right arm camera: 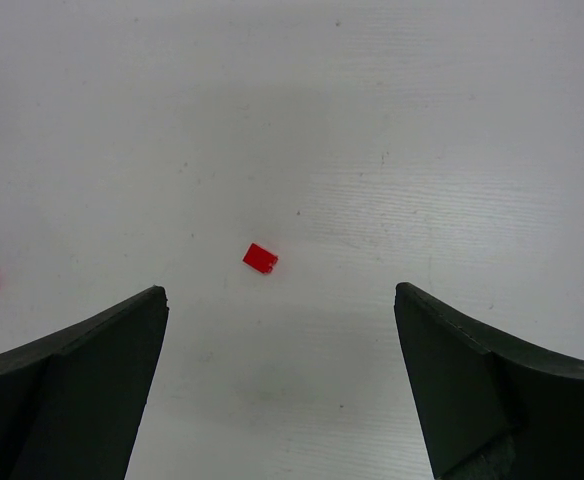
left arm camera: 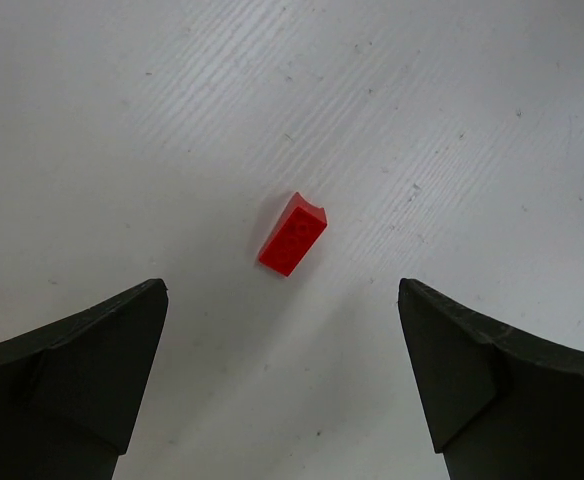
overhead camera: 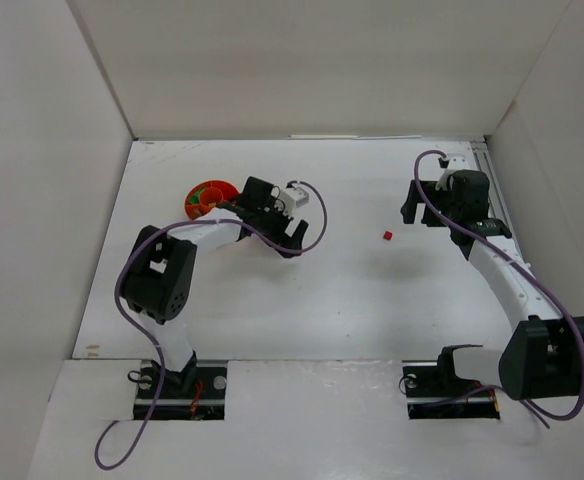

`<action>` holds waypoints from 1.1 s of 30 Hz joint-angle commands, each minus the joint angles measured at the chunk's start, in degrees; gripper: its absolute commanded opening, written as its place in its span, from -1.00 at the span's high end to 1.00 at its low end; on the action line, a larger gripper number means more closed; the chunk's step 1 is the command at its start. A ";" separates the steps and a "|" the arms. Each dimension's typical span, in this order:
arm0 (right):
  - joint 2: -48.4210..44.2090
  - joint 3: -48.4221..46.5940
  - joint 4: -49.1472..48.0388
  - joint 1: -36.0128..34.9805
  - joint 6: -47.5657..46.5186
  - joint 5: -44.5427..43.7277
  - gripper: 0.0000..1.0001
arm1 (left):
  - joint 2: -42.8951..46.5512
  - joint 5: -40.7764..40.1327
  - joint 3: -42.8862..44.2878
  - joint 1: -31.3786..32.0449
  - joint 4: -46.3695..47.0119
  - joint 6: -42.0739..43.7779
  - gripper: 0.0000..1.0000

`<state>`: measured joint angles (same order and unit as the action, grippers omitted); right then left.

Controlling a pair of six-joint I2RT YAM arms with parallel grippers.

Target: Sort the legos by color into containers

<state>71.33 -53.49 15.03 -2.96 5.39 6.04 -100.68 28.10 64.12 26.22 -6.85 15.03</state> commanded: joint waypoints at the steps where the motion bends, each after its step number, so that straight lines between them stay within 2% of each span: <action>1: -0.31 -0.91 -0.96 0.41 -0.64 0.99 -0.99 | -1.44 -0.84 3.55 2.95 0.18 1.76 -1.00; 4: -0.31 -0.91 -0.96 0.41 -0.64 1.52 -0.99 | -4.69 -3.21 5.04 4.19 -0.35 1.76 -0.97; 7: -0.31 -0.38 -0.96 0.41 -0.64 1.52 -0.99 | -7.06 -5.68 6.89 4.19 -0.96 -0.16 -0.66; 12: -0.31 -0.38 -0.96 0.41 -0.64 1.52 -0.99 | -7.69 -12.35 7.08 6.13 -2.02 -1.23 -0.46; 16: -0.31 -0.38 -0.96 0.41 -0.64 1.52 -0.99 | -7.69 -15.87 6.55 7.36 -3.16 -1.84 -0.17; 20: -0.31 -0.38 -0.96 0.41 -0.64 1.52 -0.99 | -8.21 -15.88 6.02 8.58 -3.69 -2.46 -0.17; 27: -0.31 -0.38 -0.96 0.41 -0.64 2.04 -0.99 | -9.27 -17.11 6.02 9.11 -3.69 -3.69 0.05; 33: -0.31 -0.38 -0.96 0.41 -0.64 2.04 -0.99 | -8.04 -21.59 5.40 9.64 -3.69 -5.79 0.27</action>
<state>71.33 -53.49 15.03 -2.96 5.32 7.42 -108.92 8.95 69.60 35.42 -8.56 11.05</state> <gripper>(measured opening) 0.994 0.376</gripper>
